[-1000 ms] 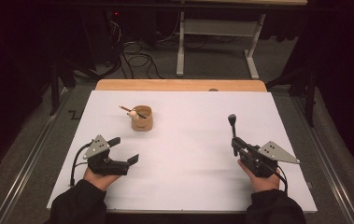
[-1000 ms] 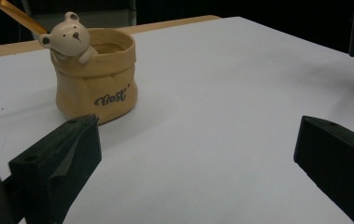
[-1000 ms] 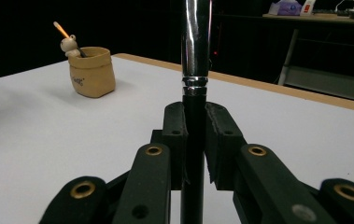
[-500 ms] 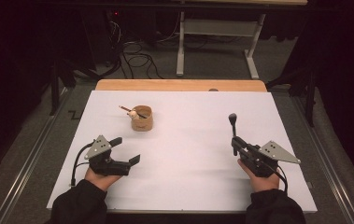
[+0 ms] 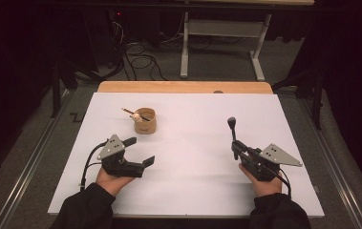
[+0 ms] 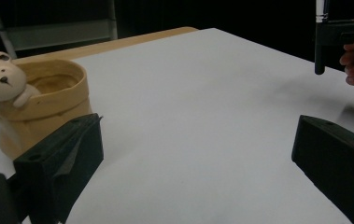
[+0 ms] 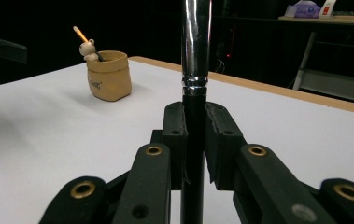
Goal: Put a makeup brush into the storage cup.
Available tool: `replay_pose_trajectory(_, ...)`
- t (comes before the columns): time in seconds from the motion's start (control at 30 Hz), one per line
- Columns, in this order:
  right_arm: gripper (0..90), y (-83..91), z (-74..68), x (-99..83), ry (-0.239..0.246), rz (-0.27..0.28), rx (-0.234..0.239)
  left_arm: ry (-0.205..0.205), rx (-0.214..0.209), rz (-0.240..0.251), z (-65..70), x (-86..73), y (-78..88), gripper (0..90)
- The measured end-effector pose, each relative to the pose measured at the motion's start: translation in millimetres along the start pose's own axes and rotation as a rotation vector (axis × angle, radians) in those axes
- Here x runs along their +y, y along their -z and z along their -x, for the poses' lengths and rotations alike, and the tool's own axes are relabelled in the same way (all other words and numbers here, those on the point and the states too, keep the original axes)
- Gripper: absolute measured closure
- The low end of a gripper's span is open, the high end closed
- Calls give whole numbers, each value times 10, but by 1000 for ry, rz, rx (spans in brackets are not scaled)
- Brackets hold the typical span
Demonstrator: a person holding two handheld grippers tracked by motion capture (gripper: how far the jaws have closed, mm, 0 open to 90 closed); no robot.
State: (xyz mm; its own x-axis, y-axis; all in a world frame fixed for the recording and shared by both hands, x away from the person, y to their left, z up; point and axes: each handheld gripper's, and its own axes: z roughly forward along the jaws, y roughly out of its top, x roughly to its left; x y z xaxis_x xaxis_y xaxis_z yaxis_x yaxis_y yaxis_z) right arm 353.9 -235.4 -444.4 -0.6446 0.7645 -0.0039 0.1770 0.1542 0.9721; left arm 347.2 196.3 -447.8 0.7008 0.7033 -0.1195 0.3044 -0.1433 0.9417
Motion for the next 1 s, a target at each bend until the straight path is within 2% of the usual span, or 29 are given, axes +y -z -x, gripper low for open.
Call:
replay_pose_trajectory(0.3,805,8,-6,1,-2,-1,6,-13,-11,25,52,186,-138,28)
replay_pose_trajectory(0.47,806,9,-8,3,-3,3,9,-10,-34,50,109,300,-250,28)
replay_pose_trajectory(0.67,805,5,-21,7,-1,6,11,-29,-66,41,228,368,-400,28)
replay_pose_trajectory(1.0,805,-36,-101,41,16,16,31,-36,-119,58,414,462,-572,28)
